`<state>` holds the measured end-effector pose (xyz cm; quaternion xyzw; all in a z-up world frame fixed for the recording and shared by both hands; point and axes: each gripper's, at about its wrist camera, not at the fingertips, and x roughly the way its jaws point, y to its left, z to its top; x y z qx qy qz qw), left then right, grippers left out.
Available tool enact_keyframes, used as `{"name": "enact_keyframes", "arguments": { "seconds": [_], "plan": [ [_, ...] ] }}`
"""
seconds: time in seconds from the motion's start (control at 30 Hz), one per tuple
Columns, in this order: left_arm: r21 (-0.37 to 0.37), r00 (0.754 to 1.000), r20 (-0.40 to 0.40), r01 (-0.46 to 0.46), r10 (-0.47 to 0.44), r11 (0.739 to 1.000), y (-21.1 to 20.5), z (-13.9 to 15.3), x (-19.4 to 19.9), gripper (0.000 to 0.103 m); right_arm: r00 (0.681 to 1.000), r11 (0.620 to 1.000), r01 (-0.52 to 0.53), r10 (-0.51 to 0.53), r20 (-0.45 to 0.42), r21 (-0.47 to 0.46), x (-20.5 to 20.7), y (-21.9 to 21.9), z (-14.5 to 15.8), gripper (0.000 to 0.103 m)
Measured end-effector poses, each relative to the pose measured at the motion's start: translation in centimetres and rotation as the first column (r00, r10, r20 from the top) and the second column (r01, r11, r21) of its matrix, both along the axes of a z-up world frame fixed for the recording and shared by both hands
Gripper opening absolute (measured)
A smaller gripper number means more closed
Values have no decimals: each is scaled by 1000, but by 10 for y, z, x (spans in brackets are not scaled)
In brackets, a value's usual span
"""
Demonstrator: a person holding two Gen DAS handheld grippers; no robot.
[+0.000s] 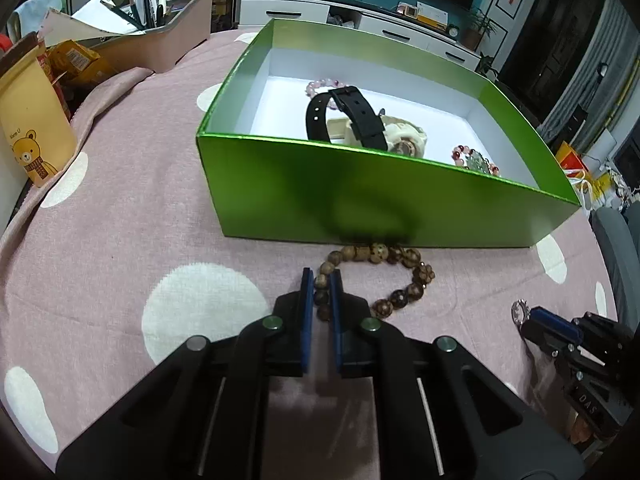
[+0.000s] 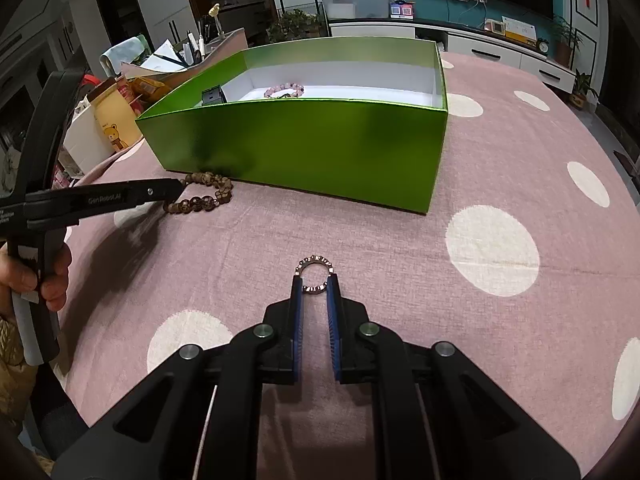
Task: Organize jewelry
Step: 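Grasp the silver beaded ring with the right tool while the left tool grasps the brown bead bracelet, then carry the brown bracelet and silver ring over the green box with both tools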
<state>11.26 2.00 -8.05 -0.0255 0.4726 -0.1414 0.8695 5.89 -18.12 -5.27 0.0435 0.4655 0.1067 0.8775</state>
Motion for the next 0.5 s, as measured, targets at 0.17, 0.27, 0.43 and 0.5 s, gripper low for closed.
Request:
{"name": "enact_keyframes", "arguments": {
  "seconds": [0.17, 0.27, 0.43, 0.5],
  "plan": [
    [5, 1000, -6, 1, -1, 1000, -2, 0, 1, 8, 1000, 1000, -4, 4, -4, -5, 3, 2, 1, 15],
    [12, 1000, -3, -1, 1, 1000, -4, 1, 2, 9, 1000, 1000, -4, 4, -3, 2, 6, 3, 1, 19],
    [49, 1000, 20, 21, -22, 999, -11, 1, 2, 9, 1000, 1000, -8, 8, 12, -20, 12, 7, 0, 20],
    [61, 999, 29, 32, -34, 998, -13, 1, 2, 9, 1000, 999, -11, 12, 15, -31, 14, 8, 0, 20]
  ]
}}
